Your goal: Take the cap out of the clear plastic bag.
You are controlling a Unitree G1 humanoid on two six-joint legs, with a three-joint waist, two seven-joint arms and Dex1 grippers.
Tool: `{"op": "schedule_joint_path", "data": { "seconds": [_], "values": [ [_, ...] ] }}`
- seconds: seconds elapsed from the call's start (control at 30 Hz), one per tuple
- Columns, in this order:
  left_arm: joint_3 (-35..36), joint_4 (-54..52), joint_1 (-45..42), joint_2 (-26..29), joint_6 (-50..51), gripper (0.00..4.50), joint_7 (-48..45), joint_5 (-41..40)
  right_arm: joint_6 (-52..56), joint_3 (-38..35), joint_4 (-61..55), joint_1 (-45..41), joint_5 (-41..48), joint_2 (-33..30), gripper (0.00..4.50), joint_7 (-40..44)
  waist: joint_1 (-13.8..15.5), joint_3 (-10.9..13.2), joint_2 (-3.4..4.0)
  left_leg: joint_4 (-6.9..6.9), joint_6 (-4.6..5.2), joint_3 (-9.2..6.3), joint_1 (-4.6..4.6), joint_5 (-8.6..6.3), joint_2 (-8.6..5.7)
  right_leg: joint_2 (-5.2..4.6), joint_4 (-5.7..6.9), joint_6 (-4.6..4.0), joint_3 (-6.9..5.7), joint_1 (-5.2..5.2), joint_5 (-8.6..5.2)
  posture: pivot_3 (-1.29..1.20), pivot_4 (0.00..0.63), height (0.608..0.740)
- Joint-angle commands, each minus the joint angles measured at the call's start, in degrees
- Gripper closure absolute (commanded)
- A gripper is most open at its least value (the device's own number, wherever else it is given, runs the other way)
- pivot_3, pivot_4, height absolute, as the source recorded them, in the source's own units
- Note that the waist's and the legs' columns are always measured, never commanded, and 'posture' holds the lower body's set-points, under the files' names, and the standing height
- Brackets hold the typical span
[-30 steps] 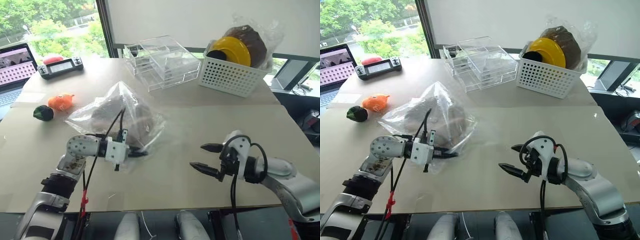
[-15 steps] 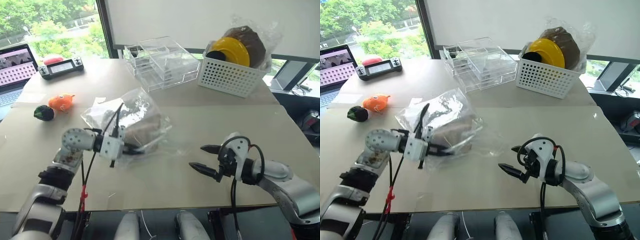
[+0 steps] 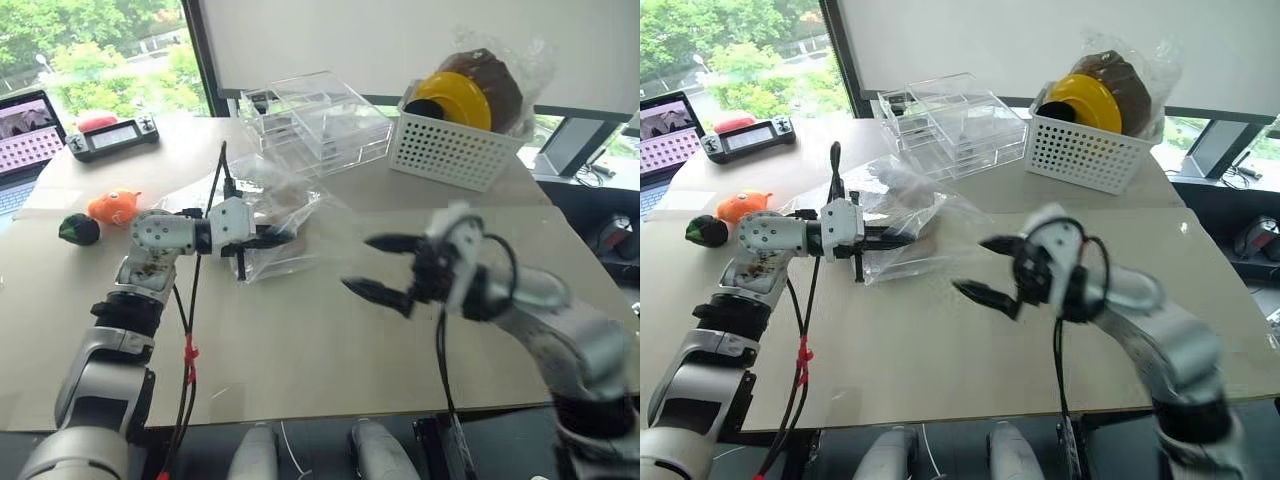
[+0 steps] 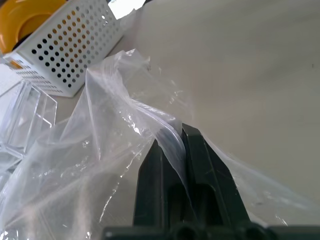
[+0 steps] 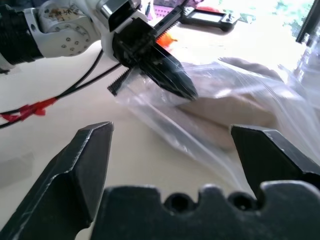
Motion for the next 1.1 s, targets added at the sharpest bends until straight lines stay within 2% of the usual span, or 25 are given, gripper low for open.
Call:
{"op": "schedule_joint_path", "data": {
  "seconds": [0.03,0.13,0.2,0.5,0.6,0.63,0.77,0.87,0.97,1.1],
  "values": [
    [2.06,-1.70,-1.20,0.36,0.63,4.44,0.54,-0.90,-3.55,1.60,2.93,-0.72,-5.10,0.33,0.00,-0.63,0.43,0.00,0.00,0.01,0.02,0.00,-0.13,-0.01,-0.02,-0.02,0.01,-0.12,0.01,-0.10,0.07,0.00,0.150,0.735],
    [3.21,-2.96,-2.20,-0.40,3.17,4.44,1.65,-2.10,-10.18,5.60,12.04,-2.70,-11.60,4.60,0.00,-2.30,0.39,0.00,-0.01,0.17,0.03,-0.06,-0.83,-0.01,-0.06,-0.05,0.15,-0.35,-0.01,-0.78,0.22,0.00,0.150,0.735],
    [3.53,-4.43,-2.11,-0.57,4.54,4.44,1.83,-2.51,-14.82,7.61,16.24,-2.85,-15.86,5.87,0.00,-2.62,0.23,0.00,0.00,0.21,0.03,-0.08,-0.81,-0.01,-0.06,-0.05,0.24,-0.36,-0.03,-0.78,0.25,0.00,0.150,0.735],
    [3.21,-14.94,2.24,-0.63,11.97,4.44,0.74,-5.22,-26.06,4.76,27.53,-4.94,-20.41,12.65,0.00,-5.23,0.12,0.01,0.01,0.26,0.03,-0.09,-0.75,-0.01,-0.06,-0.03,0.39,-0.36,-0.03,-0.77,0.25,0.00,0.150,0.735],
    [2.57,-16.26,4.46,0.40,11.77,4.44,-0.05,-4.12,-23.38,3.48,25.69,-3.85,-15.70,13.75,0.00,-0.51,0.06,0.01,0.01,0.25,0.03,-0.09,-0.73,-0.01,-0.05,-0.03,0.41,-0.37,-0.02,-0.77,0.25,0.00,0.150,0.735],
    [2.72,-15.62,4.75,0.43,11.33,4.44,0.17,-3.75,-19.58,3.15,22.55,-2.51,-12.09,12.80,0.00,2.99,0.07,0.01,0.01,0.24,0.03,-0.09,-0.73,-0.01,-0.05,-0.03,0.42,-0.37,-0.02,-0.77,0.25,0.00,0.150,0.735],
    [2.63,-13.30,5.13,0.09,8.62,4.44,1.17,-1.98,-10.10,2.56,11.83,2.82,-4.44,3.04,0.00,15.19,0.64,0.04,0.06,0.30,0.03,-0.13,-0.75,-0.01,-0.07,-0.04,0.44,-0.37,-0.05,-0.73,0.25,0.00,0.150,0.735],
    [2.52,-13.35,5.35,-0.30,8.33,4.44,1.46,-1.86,-7.29,2.09,7.78,5.01,-2.21,-2.14,0.00,18.94,0.66,0.04,0.05,0.39,0.03,-0.16,-0.73,-0.01,-0.09,-0.04,0.38,-0.35,-0.06,-0.61,0.25,0.00,0.150,0.735],
    [2.29,-14.13,5.75,-0.64,7.92,4.44,1.29,-2.01,-6.17,-1.87,8.76,3.54,-0.74,-0.59,0.00,15.12,-0.07,0.04,0.06,0.36,0.03,-0.16,-0.63,-0.01,-0.05,0.02,0.45,-0.33,-0.03,-0.61,0.23,0.00,0.150,0.735],
    [1.93,-15.58,6.13,-1.05,8.03,4.44,1.10,-2.08,-8.06,-3.64,14.63,0.08,-4.71,4.03,0.00,7.64,-0.73,0.05,0.06,0.34,0.03,-0.14,-0.61,-0.01,-0.05,0.04,0.52,-0.33,0.01,-0.63,0.24,0.00,0.150,0.735]
  ]
}}
